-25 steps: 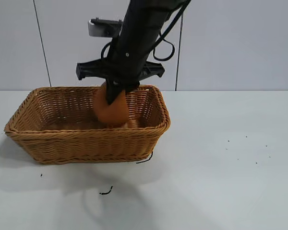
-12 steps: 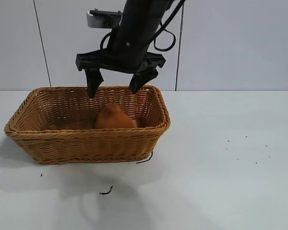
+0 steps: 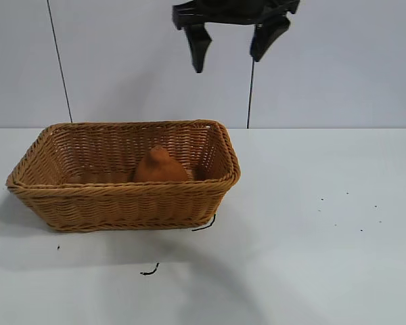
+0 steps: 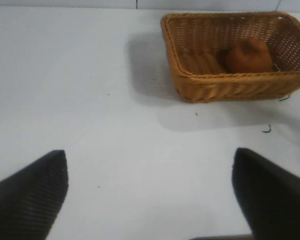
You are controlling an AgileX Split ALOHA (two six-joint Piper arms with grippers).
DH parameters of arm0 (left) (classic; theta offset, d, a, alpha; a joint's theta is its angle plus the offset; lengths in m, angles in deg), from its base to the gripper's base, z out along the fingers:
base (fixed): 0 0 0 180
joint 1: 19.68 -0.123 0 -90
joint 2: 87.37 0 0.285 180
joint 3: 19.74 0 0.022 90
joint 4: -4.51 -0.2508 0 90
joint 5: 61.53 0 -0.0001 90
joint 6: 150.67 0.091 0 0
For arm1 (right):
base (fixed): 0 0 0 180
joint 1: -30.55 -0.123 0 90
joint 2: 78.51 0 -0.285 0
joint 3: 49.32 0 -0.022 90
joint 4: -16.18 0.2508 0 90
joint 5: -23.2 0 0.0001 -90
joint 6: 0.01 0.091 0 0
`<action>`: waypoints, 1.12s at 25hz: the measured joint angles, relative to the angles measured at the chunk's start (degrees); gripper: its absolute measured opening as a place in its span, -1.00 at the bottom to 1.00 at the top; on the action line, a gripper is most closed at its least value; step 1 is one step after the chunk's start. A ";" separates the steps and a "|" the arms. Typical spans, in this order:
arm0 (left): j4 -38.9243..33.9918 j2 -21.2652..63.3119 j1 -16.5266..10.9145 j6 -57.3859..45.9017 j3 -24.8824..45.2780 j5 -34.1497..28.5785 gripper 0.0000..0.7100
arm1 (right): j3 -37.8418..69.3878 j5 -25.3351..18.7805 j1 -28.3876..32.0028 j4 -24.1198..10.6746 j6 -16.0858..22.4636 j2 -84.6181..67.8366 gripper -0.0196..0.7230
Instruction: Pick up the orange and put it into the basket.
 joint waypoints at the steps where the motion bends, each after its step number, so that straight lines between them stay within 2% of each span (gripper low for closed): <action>1: 0.00 0.00 0.00 0.00 0.00 0.00 0.80 | 0.00 -0.40 1.69 0.98 -0.41 0.00 0.85; 3: 0.00 0.00 0.00 0.00 0.00 0.00 0.80 | 0.00 -0.67 5.26 2.29 -0.96 0.00 0.85; 7: 0.00 0.00 0.00 0.00 0.00 0.00 0.80 | 0.00 -0.71 9.62 2.65 -1.85 0.00 0.85; 11: 0.00 0.00 0.00 0.00 0.00 0.00 0.80 | 0.37 -0.77 10.78 3.55 -2.90 -0.15 0.85; 15: 0.00 0.00 0.00 0.00 0.00 -0.05 0.80 | 5.54 -0.72 10.74 5.76 -4.73 -2.52 0.85; 22: 0.00 0.00 0.00 0.00 0.00 0.00 0.80 | 23.42 -0.62 10.74 6.74 -5.50 -14.61 0.85; 28: 0.00 0.00 0.00 0.00 0.00 0.00 0.80 | 43.59 -0.72 10.74 6.81 -5.60 -31.17 0.85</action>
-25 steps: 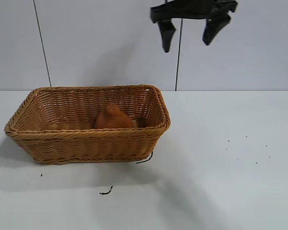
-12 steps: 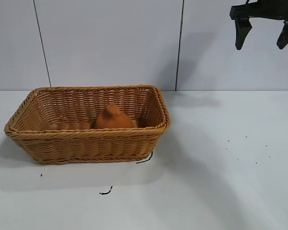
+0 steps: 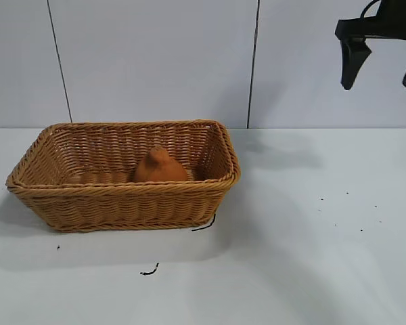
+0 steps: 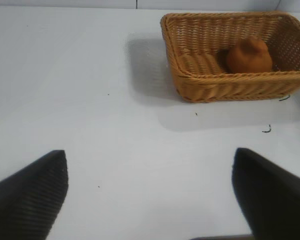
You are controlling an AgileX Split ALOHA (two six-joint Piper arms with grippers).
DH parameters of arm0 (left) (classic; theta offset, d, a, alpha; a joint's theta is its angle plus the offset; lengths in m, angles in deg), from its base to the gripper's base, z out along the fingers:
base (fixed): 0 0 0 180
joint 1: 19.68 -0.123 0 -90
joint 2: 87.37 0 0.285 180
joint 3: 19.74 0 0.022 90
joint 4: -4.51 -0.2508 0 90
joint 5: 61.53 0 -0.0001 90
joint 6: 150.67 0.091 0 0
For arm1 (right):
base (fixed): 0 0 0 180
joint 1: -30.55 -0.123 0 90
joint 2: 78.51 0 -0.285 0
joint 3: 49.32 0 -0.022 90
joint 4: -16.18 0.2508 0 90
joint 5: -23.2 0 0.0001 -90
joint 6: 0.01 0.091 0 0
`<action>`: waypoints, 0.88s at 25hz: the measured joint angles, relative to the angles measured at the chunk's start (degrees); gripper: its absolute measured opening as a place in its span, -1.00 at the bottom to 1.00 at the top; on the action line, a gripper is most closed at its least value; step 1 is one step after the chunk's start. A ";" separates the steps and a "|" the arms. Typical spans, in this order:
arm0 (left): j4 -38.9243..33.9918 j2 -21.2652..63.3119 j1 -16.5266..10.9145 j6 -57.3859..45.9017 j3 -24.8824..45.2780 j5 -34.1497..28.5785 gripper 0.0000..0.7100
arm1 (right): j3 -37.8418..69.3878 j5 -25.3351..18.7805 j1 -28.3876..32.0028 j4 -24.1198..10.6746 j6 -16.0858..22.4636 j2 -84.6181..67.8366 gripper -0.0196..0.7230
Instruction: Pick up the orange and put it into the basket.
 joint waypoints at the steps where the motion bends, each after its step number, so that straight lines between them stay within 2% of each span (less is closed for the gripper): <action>1: 0.00 0.00 0.00 0.00 0.00 0.00 0.80 | 0.00 0.00 0.00 0.00 0.00 0.00 0.85; 4: 0.00 0.00 0.00 0.00 0.00 0.00 0.80 | 12.54 -0.06 0.00 0.00 -0.14 -13.19 0.85; 12: 0.00 0.00 0.00 0.00 0.00 0.00 0.80 | 31.57 0.76 0.00 0.00 -0.19 -38.80 0.85; 20: 0.00 0.00 0.00 0.00 0.00 0.00 0.80 | 48.78 9.20 0.00 -0.05 -3.81 -63.74 0.85; 22: 0.00 0.00 0.00 0.00 0.00 0.00 0.80 | 50.34 9.76 0.00 -0.05 -4.01 -69.68 0.85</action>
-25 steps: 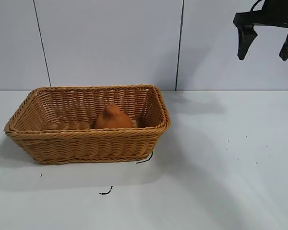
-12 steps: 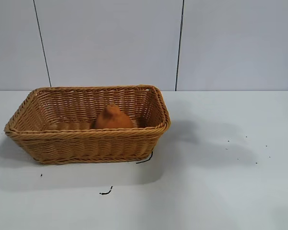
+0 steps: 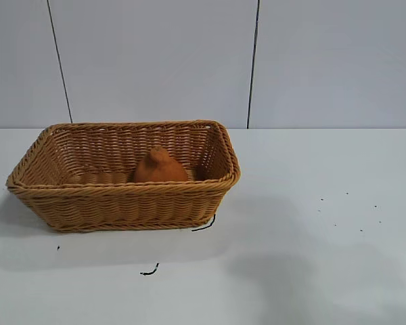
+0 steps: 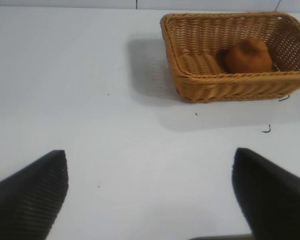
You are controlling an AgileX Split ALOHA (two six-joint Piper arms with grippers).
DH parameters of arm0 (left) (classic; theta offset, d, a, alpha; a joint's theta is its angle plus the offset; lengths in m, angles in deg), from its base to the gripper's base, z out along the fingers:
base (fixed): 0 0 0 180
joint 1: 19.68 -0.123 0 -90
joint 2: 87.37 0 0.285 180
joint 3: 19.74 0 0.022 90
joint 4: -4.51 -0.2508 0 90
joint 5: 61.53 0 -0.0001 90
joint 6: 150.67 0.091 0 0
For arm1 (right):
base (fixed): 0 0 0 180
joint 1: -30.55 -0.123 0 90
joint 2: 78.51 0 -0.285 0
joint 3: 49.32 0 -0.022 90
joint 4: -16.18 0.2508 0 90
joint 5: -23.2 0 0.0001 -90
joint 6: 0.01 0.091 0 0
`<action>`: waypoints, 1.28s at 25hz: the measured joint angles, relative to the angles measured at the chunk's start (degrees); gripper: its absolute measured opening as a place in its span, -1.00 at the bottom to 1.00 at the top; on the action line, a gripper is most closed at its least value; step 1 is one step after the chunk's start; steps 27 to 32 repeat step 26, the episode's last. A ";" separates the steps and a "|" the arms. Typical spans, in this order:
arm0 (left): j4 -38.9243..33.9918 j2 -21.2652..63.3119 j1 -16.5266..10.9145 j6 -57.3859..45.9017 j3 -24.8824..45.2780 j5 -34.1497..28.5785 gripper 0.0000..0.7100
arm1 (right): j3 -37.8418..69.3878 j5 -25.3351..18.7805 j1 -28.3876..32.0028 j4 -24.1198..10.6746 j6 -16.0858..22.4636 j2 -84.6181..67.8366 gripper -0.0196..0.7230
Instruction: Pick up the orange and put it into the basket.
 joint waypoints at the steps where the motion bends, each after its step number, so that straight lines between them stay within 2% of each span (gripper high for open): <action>1: 0.00 0.00 0.00 0.00 0.00 0.00 0.80 | 0.18 0.55 0.00 0.06 0.00 -2.31 0.85; 12: 0.00 0.00 0.00 0.00 0.00 0.00 0.80 | 0.36 0.94 0.00 0.16 0.00 -23.77 0.85; 32: 0.00 0.00 0.00 0.00 0.00 0.00 0.80 | 0.36 0.94 0.00 0.16 0.00 -24.55 0.85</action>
